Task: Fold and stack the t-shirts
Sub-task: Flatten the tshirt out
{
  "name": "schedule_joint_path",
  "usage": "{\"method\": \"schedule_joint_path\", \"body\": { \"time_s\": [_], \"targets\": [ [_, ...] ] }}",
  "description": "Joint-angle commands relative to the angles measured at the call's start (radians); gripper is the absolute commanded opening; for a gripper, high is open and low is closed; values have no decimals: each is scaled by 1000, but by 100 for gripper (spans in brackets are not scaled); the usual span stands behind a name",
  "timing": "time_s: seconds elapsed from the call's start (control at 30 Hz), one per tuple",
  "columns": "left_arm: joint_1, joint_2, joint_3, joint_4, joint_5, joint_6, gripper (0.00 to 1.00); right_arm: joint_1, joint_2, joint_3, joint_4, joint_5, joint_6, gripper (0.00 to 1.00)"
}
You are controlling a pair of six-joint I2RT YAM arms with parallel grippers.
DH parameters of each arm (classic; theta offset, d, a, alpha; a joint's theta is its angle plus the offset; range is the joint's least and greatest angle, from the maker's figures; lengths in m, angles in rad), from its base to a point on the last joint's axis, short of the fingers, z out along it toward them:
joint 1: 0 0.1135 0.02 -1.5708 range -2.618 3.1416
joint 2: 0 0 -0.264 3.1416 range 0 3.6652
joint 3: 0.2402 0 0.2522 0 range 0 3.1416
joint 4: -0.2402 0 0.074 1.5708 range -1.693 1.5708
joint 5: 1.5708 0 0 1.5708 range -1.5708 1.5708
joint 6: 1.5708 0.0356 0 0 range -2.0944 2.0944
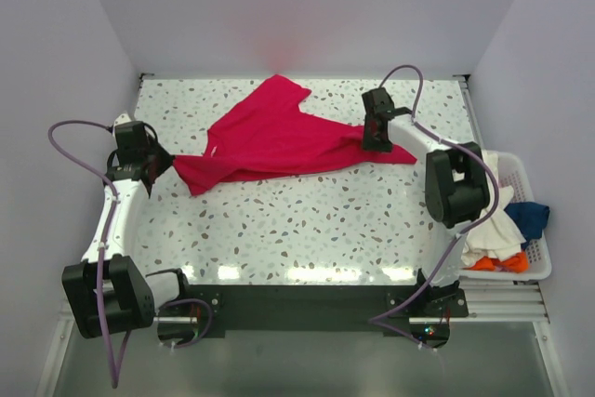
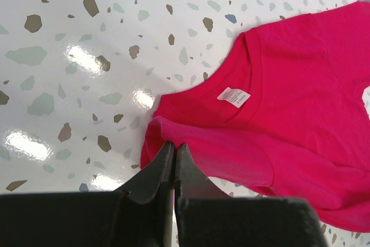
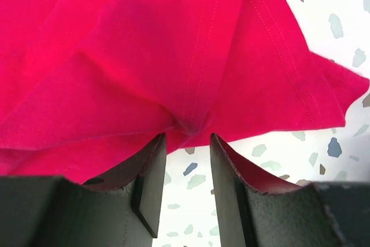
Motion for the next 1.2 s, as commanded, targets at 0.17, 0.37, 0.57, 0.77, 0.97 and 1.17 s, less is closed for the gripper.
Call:
{"method": "schedule_joint_path", "body": {
  "time_s": [0.17,0.37,0.57,0.77,0.97,1.17],
  "targets": [
    [13,6,30,42,11,-3,0,-29,97,90,29,-11,-15,42],
    [11,-2,25,43,10,0,0,-49,175,261,6,-12,-13,36],
    [13,-8,18,45,11,2,0,-52,230,387,-33,-9,-12,31],
    [11,-3,12,57,25,-1,0,-52,276,442,13,-32,-30,33],
    [13,-5,10,59,31,0,0,-52,286,514,-10,-24,-50,60],
    [13,-5,9,66,41,-3,0,-56,110,346,9,9,-13,59]
  ]
}}
